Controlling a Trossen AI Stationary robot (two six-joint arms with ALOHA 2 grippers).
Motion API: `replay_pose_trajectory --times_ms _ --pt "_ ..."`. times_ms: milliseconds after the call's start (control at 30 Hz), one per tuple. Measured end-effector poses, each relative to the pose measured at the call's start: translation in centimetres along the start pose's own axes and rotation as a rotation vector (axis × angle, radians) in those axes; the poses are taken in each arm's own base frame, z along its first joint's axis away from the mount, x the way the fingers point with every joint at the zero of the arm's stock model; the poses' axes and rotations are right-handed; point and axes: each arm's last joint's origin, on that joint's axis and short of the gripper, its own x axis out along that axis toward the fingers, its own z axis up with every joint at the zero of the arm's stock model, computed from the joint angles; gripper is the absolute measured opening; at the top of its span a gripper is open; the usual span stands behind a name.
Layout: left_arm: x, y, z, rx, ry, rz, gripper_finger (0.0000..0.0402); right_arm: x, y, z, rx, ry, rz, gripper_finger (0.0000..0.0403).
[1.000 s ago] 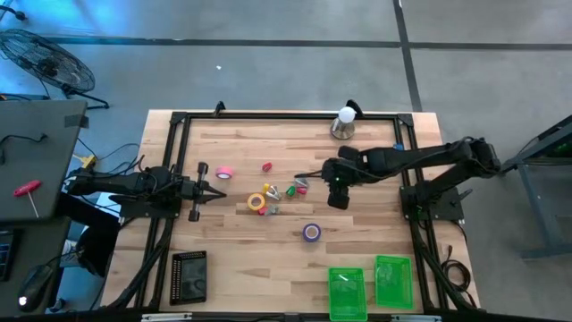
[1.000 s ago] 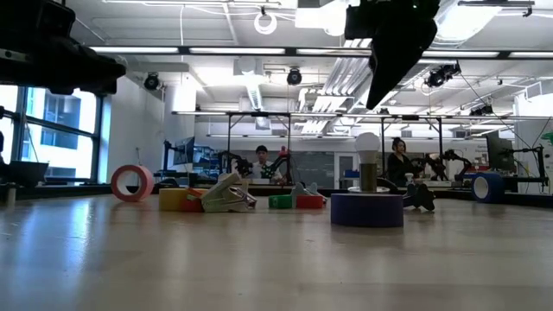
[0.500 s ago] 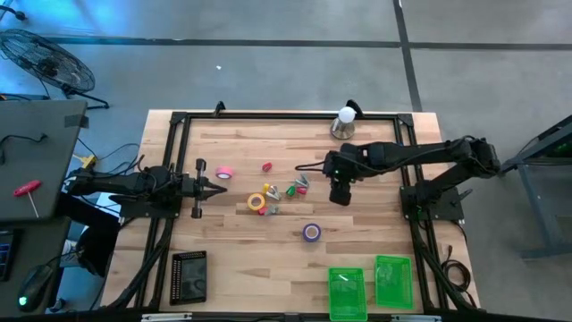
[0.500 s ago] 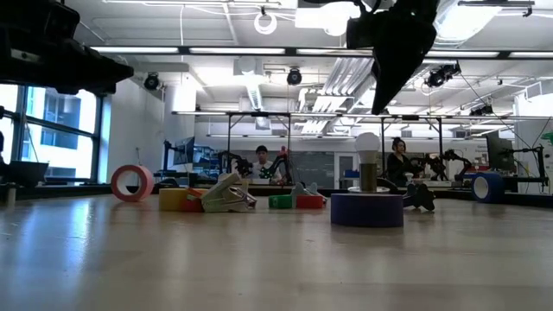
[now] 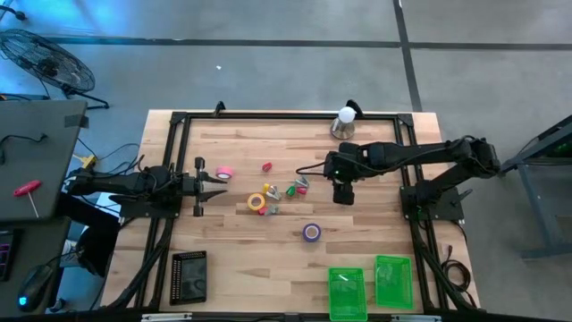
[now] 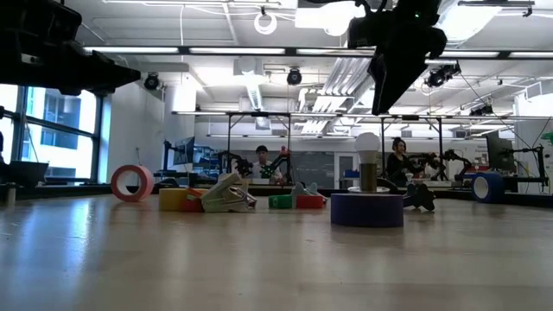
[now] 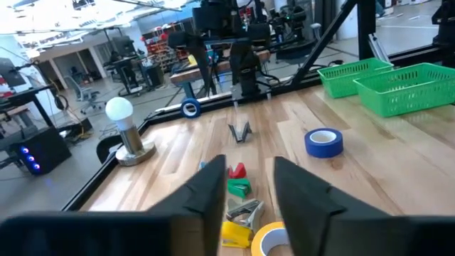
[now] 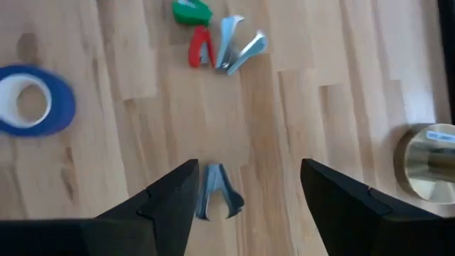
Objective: Pick and place Stapler, Stapler remover, tape
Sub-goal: Put the black staple remover into the right green bin
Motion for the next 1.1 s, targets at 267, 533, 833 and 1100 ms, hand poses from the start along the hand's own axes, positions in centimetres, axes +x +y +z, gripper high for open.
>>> replay_pose_trajectory --times_ms 267,533,833,1100 --pt "0.0 0.0 0.0 0.023 -0.001 0.005 0.0206 3.9 1.0 -0.1 -0.088 0.203 0.082 0.0240" --pt "0.0 0.0 0.1 0.076 -0.011 0.009 0.0218 8.8 1.9 -0.2 -0.131 0.363 0.082 0.0240" --pt "0.0 0.0 0.0 0.074 0.005 -0.001 0.0218 10.1 1.8 -0.4 -0.156 0.414 0.055 0.0240" --pt "0.0 0.0 -0.1 0.041 0.007 -0.006 0.0218 10.3 1.0 -0.4 -0.122 0.419 0.073 0.0240"
